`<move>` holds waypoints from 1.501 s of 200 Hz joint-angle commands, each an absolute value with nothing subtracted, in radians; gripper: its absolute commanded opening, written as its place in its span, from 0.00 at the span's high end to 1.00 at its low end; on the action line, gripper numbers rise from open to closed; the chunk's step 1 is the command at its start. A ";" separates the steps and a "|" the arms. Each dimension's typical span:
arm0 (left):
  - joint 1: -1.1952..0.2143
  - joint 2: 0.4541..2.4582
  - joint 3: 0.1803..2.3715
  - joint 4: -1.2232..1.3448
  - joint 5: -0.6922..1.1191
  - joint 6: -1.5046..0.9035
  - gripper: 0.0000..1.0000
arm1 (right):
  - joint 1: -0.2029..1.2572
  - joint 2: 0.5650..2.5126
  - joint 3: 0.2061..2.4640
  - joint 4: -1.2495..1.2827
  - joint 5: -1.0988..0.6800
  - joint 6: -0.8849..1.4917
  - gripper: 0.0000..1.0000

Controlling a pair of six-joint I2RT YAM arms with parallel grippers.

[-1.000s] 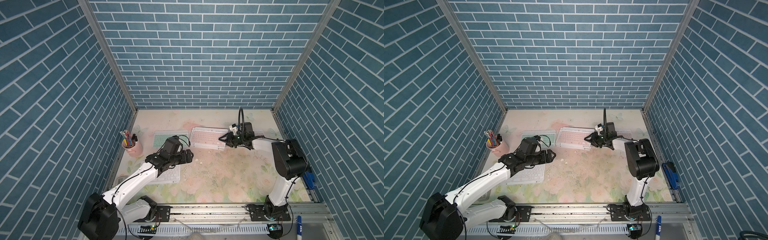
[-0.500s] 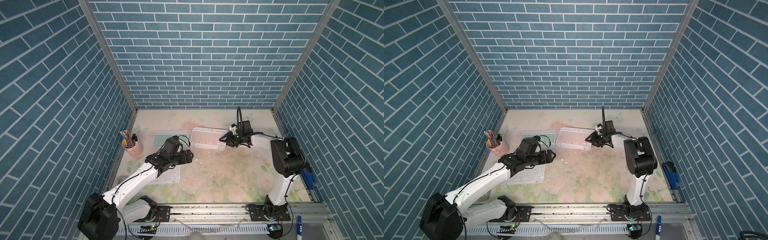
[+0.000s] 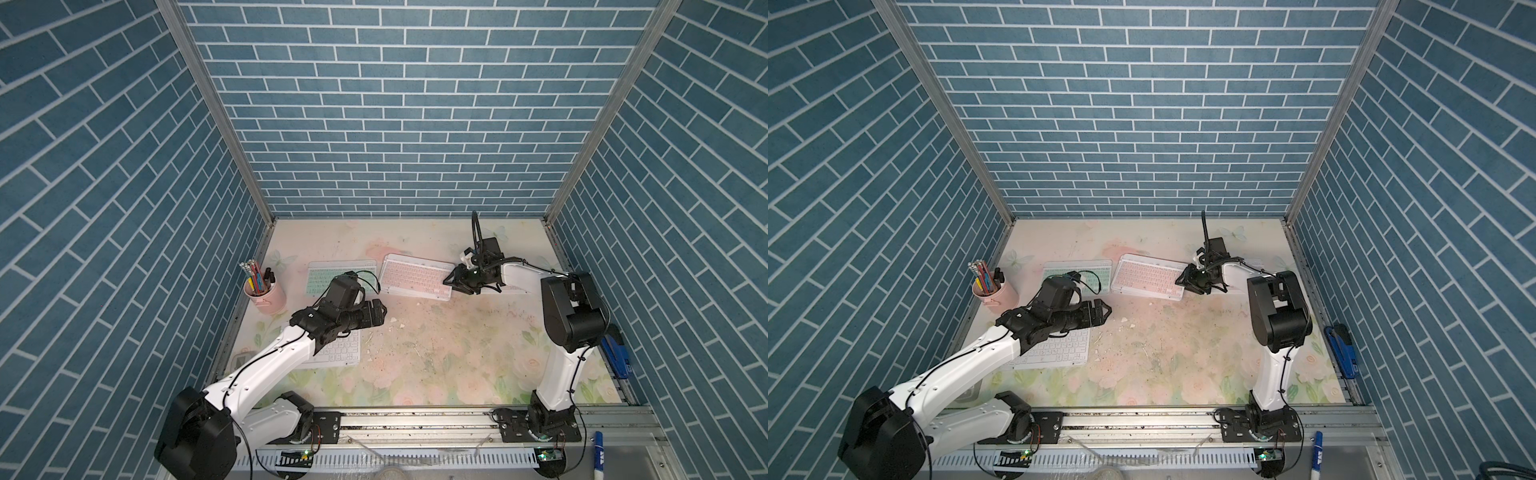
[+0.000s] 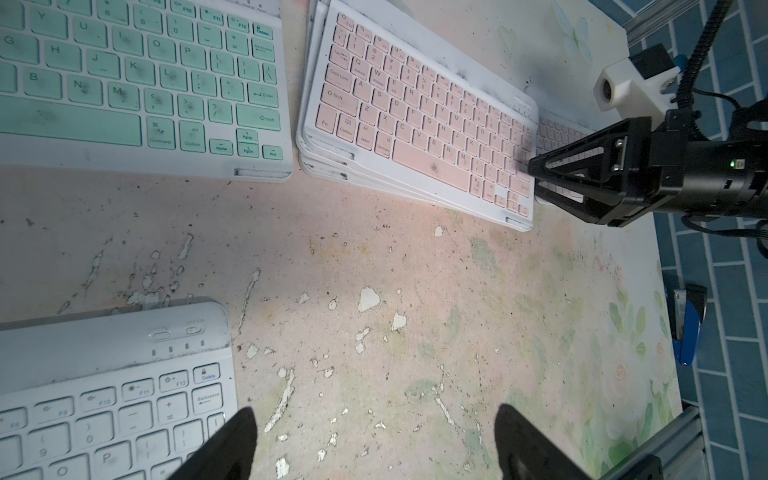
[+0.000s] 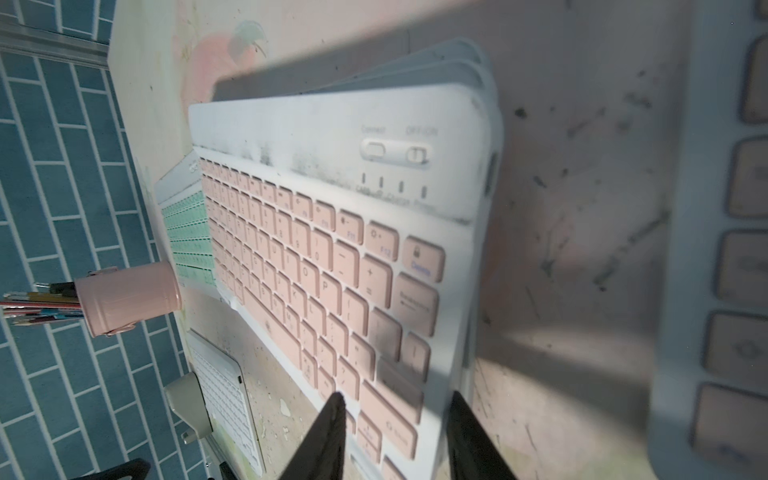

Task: Stack the numeric keypads
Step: Place the numeric keypad at the numeric keypad, then move the numeric keypad to the center of the board.

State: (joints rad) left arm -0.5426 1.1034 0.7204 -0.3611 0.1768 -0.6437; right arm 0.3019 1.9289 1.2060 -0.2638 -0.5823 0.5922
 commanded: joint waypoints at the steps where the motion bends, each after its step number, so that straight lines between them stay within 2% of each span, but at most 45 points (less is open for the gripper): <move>1: -0.536 1.085 0.701 -0.364 0.166 -0.646 0.10 | 0.301 1.945 1.251 -0.322 -0.540 0.534 0.59; 36: -0.535 1.071 0.701 -0.377 0.159 -0.644 0.09 | 0.301 1.930 1.274 -0.374 -0.480 0.506 0.59; 64: -0.536 1.062 0.701 -0.396 0.146 -0.632 0.10 | 0.292 1.866 1.265 -0.427 -0.360 0.464 0.59; 118: -0.542 1.072 0.705 -0.409 0.141 -0.607 0.10 | 0.196 1.799 1.229 -0.458 -0.221 0.420 0.61; 166: -0.548 1.090 0.716 -0.403 0.144 -0.601 0.10 | 0.121 1.903 1.310 -0.484 -0.147 0.389 0.63; 239: -0.548 1.103 0.726 -0.399 0.136 -0.592 0.10 | 0.098 2.044 1.449 -0.520 -0.094 0.361 0.65; 300: -0.548 1.138 0.724 -0.373 0.146 -0.595 0.10 | 0.100 2.082 1.421 -0.537 -0.094 0.352 0.65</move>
State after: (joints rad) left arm -0.5457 1.1309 0.7132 -0.3836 0.1509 -0.6086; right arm 0.1017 2.0502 1.4410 -0.4854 -0.1165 0.3870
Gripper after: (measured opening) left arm 0.901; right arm 0.350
